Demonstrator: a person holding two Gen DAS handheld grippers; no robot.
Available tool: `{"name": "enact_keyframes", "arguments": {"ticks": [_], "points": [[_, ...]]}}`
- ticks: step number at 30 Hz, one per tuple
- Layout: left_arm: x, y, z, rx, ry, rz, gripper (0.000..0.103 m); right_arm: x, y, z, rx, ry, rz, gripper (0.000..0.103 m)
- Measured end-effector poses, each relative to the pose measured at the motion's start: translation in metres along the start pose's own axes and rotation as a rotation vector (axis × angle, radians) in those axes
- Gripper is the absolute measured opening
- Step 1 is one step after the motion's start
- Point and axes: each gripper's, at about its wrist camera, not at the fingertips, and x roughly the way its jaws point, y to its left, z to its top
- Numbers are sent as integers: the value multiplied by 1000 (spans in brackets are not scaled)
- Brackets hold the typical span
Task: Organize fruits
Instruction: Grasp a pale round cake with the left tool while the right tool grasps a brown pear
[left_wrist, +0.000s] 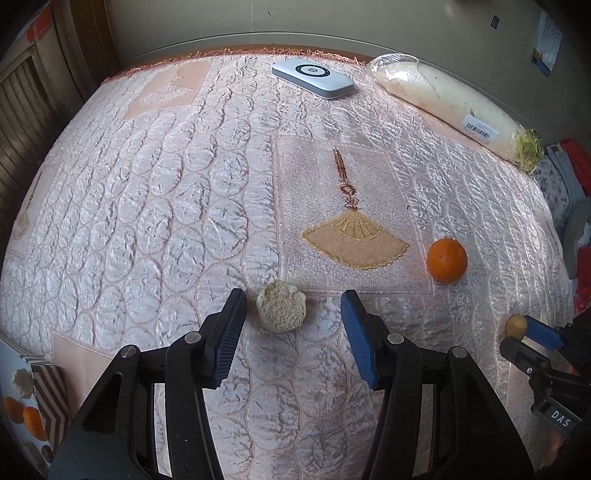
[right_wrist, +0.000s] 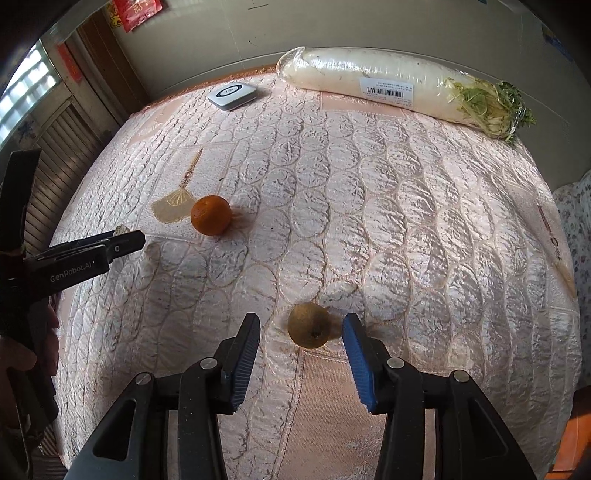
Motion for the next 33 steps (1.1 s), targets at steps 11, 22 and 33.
{"name": "enact_keyframes", "arguments": {"ticks": [11,22,33], "points": [[-4,9,-2,5,-8,-47,53,3,3,-3,-48,-6,-26,23],[-7,9,-7,30,-8,-3,26,-10,5,-3,-58,-30,-8,22],[-40,14,-29,3,-36,16,26,-29,43,-5,-116,-66,36,22]]}}
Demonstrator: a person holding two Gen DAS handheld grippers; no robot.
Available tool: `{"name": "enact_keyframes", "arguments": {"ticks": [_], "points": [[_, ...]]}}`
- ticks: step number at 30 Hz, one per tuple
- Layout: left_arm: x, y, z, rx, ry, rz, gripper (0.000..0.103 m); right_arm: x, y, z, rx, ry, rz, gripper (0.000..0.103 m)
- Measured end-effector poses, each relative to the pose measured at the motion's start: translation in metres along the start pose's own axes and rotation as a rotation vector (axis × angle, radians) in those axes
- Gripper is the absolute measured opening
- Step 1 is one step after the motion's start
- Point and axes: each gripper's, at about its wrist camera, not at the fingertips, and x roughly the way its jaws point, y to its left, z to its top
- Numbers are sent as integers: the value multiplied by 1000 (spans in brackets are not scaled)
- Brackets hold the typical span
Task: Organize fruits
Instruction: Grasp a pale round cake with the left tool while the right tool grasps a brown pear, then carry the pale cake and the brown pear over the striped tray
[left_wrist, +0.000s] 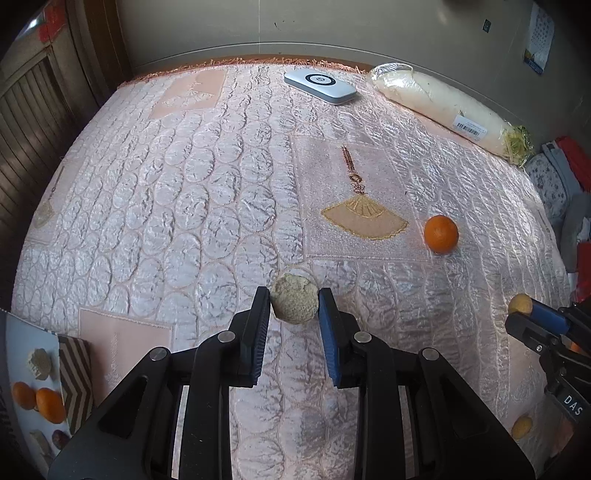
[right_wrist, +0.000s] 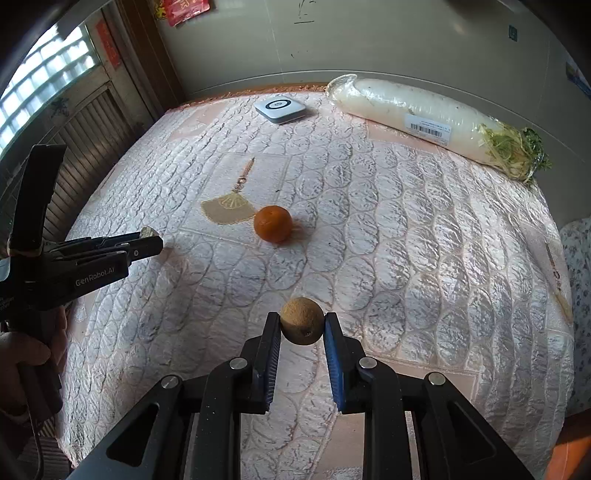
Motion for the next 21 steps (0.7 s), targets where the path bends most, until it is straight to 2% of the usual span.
{"name": "enact_keyframes", "arguments": {"ticks": [10,21], "points": [[-46,28,-33,-53,-36,52,26,-5,65,2,-100,-10,58,22],[-90,81,-68,-138,-81,126,26,-6,147,-3,-242,-14,128,22]]}}
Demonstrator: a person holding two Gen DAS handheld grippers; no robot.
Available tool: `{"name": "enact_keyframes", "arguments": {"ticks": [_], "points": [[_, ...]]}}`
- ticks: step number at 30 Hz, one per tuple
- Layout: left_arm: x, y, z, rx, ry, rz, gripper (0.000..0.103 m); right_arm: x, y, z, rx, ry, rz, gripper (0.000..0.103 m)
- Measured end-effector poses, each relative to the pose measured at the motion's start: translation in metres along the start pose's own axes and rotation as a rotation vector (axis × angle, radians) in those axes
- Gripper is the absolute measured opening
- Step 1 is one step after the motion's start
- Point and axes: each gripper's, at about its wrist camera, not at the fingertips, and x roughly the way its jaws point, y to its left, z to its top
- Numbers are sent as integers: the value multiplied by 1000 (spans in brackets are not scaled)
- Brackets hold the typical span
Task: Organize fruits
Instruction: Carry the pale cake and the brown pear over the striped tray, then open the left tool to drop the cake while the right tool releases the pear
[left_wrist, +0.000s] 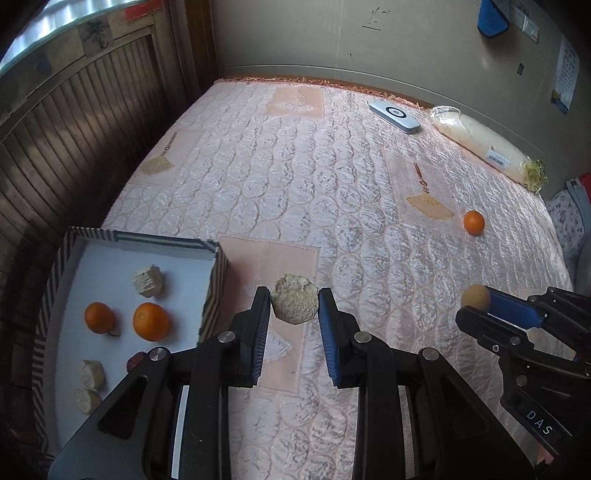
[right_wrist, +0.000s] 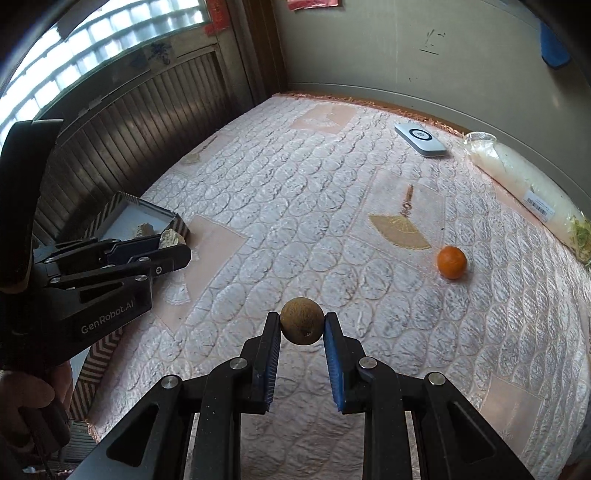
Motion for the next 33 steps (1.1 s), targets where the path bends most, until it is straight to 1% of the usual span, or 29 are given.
{"name": "enact_keyframes", "arguments": {"ticks": [14,24,33], "points": [[-29,85,-32,-125,-14,95,26,18,91,24,-159,6,87,23],[-36,136,-62,-216,13,149,26,39,153,35,-268,26,157,23],[-35,172,-90,-306,48,175,26,71,199,37,-358,81,219,22]]}}
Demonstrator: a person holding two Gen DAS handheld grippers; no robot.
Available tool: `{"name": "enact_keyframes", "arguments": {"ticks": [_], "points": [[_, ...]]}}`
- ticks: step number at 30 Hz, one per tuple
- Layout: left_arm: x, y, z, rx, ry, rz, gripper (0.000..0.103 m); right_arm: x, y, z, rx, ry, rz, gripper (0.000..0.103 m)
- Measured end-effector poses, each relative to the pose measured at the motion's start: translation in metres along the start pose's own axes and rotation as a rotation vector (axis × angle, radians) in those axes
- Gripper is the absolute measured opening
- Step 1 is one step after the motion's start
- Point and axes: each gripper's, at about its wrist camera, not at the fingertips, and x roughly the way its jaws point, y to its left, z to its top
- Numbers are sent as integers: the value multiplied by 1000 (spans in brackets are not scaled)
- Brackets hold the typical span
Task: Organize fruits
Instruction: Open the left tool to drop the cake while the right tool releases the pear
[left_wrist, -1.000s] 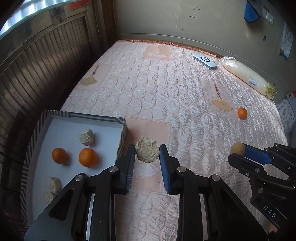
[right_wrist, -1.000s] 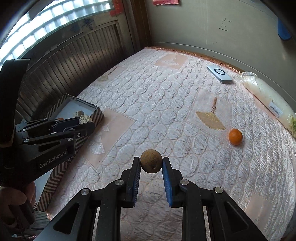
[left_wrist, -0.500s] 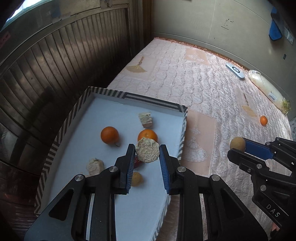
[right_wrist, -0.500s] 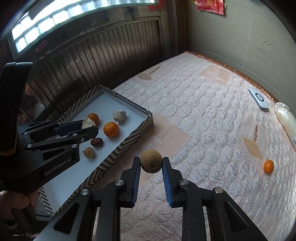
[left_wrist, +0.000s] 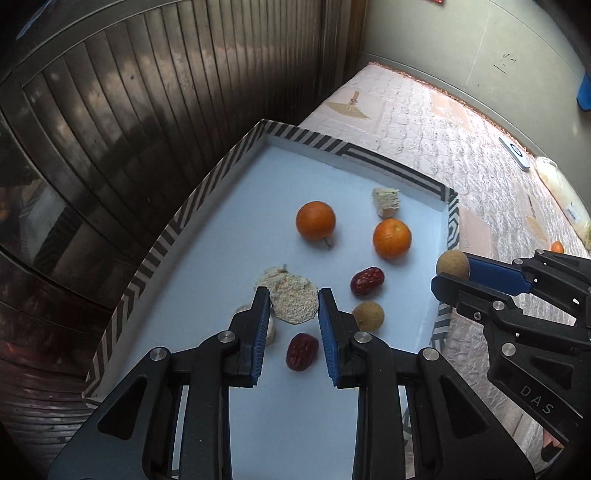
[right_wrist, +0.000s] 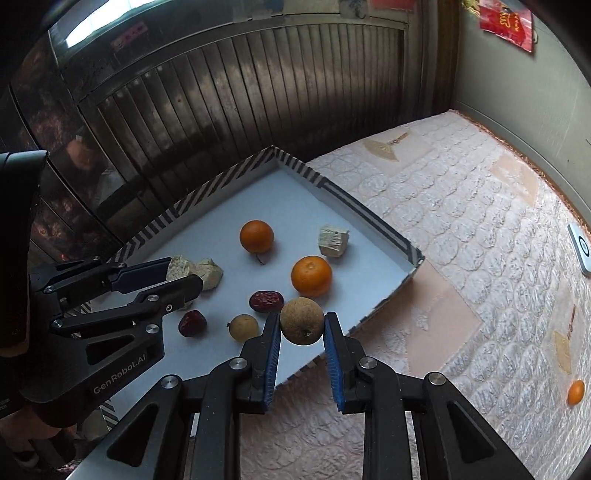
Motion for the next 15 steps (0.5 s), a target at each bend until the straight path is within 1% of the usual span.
{"name": "enact_keyframes", "arguments": {"ticks": [2,6,15], "points": [[3,5,-1,-16,7,2,26,10,5,2,-9,16,13,23],[6,9,-5,-31,16,2,26,27,10,7,-20,46,8,23],[15,8,-7,-32,36,-1,26,51,11,6,-26,99,9,23]]}}
